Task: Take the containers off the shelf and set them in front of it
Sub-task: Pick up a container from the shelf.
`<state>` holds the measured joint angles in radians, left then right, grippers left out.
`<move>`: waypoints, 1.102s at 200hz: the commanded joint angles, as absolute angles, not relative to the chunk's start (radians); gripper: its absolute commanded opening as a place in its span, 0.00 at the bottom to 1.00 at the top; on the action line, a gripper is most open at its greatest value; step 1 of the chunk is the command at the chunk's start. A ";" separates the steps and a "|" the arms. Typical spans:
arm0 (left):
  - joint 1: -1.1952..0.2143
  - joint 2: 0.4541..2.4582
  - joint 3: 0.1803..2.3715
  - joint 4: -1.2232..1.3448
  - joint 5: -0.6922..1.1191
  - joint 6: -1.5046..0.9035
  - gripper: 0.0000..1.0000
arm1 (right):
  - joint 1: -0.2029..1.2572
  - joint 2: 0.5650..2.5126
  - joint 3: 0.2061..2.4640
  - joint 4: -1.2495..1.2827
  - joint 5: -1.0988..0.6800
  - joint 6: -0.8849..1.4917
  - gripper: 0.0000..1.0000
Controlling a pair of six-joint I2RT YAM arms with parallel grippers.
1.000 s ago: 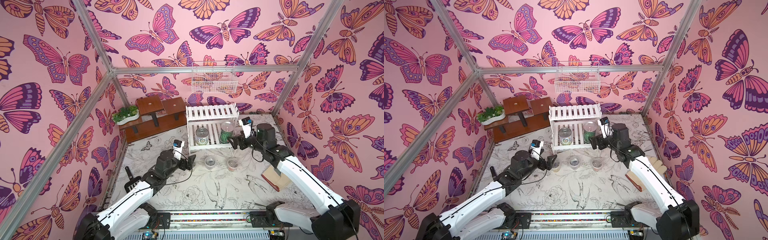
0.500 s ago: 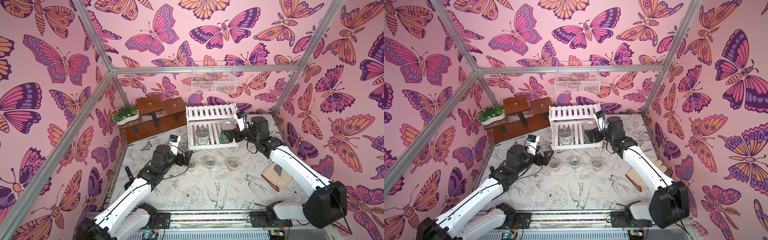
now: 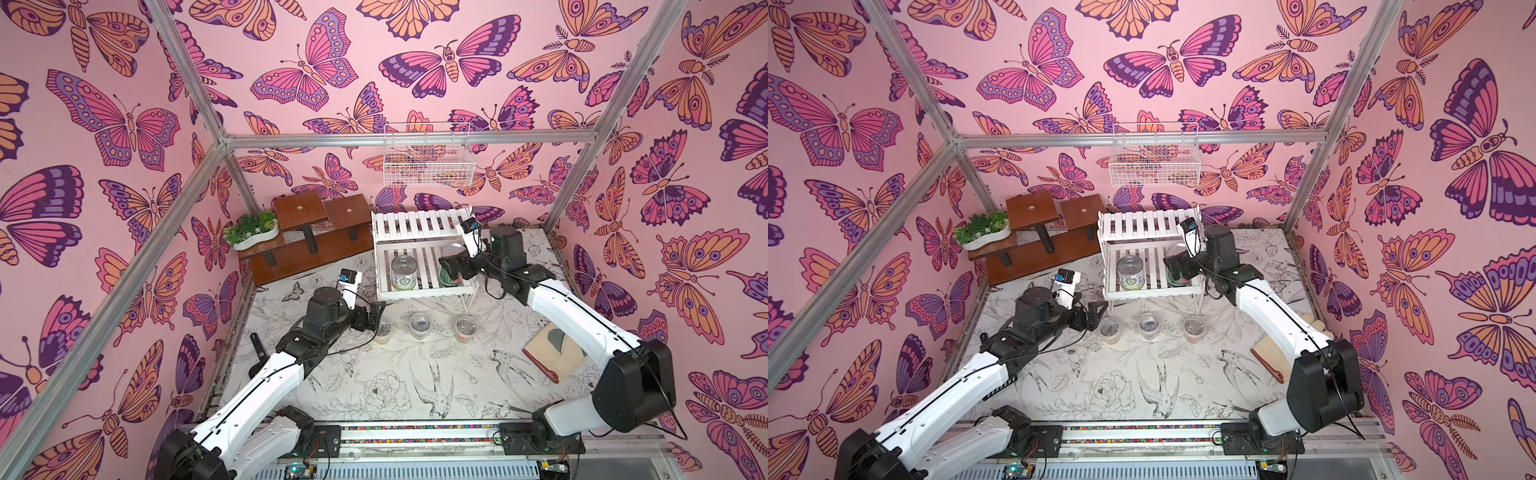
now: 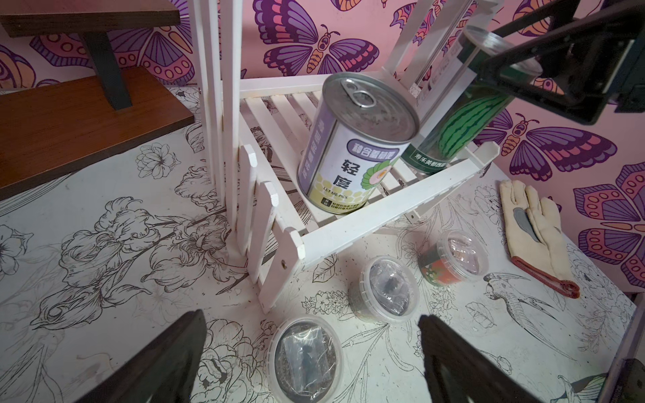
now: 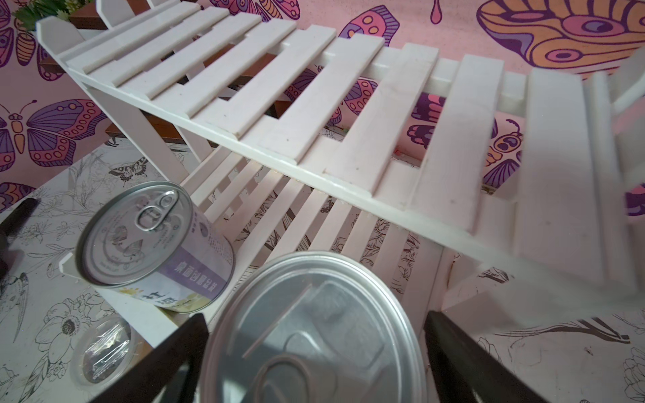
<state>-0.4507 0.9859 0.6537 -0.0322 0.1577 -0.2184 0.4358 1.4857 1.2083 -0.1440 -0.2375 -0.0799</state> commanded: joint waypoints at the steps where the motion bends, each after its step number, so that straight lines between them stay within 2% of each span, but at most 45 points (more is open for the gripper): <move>1: -0.445 0.985 0.664 -0.043 0.171 -0.215 1.00 | 0.448 1.505 1.240 -0.170 -0.211 -0.097 0.99; 46: -0.444 0.979 0.660 -0.044 0.166 -0.220 1.00 | 0.453 1.519 1.247 -0.187 -0.195 -0.094 0.98; 95: -0.443 0.976 0.653 -0.043 0.166 -0.213 1.00 | 0.454 1.517 1.252 -0.199 -0.215 -0.089 0.74; 155: -0.443 0.974 0.647 -0.041 0.175 -0.203 1.00 | 0.461 1.489 1.264 -0.218 -0.233 -0.084 0.70; 220: -0.443 1.002 0.661 -0.028 0.182 -0.187 1.00 | 0.506 1.366 1.263 -0.314 -0.220 -0.090 0.69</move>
<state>-0.4500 0.9871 0.6537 -0.0315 0.1650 -0.2066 0.4820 1.4406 1.2339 -0.2562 -0.2104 -0.0864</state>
